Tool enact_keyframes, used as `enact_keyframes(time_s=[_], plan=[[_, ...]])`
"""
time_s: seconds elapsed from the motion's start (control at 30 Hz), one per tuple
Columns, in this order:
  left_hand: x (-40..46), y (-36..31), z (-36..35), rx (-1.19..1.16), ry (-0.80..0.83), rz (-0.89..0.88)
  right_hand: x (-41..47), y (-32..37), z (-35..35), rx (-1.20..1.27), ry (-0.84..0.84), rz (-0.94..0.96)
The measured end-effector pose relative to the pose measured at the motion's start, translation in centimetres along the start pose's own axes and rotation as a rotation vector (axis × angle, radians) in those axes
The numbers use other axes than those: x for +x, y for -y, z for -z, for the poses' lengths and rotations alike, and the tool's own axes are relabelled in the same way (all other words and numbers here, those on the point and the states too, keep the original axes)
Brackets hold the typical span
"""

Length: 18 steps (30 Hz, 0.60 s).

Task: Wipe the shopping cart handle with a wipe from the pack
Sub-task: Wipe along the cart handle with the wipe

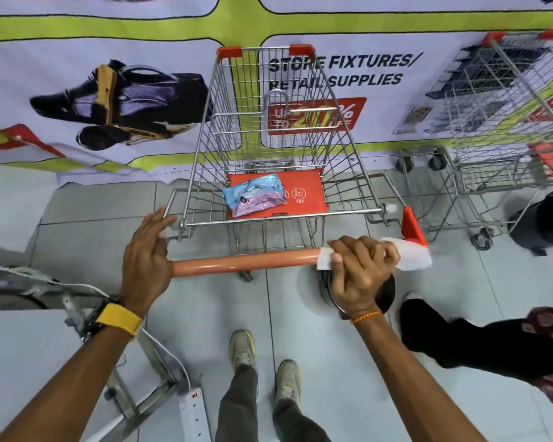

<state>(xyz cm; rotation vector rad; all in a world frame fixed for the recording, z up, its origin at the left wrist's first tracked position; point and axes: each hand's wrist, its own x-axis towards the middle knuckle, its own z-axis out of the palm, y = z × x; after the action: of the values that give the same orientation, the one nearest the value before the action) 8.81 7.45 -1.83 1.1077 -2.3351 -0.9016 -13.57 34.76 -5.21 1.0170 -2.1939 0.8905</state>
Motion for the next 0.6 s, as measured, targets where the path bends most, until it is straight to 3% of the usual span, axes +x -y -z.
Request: enact_keyframes(time_s=[0.43, 0.6], plan=[[0.0, 0.4, -0.1, -0.088, 0.014, -0.008, -2.6, 16.9, -6.8, 0.100, 0.167, 0.170], [0.3, 0.9, 0.7, -0.092, 0.039, -0.004, -2.8, 18.6, -7.6, 0.088, 0.166, 0.211]])
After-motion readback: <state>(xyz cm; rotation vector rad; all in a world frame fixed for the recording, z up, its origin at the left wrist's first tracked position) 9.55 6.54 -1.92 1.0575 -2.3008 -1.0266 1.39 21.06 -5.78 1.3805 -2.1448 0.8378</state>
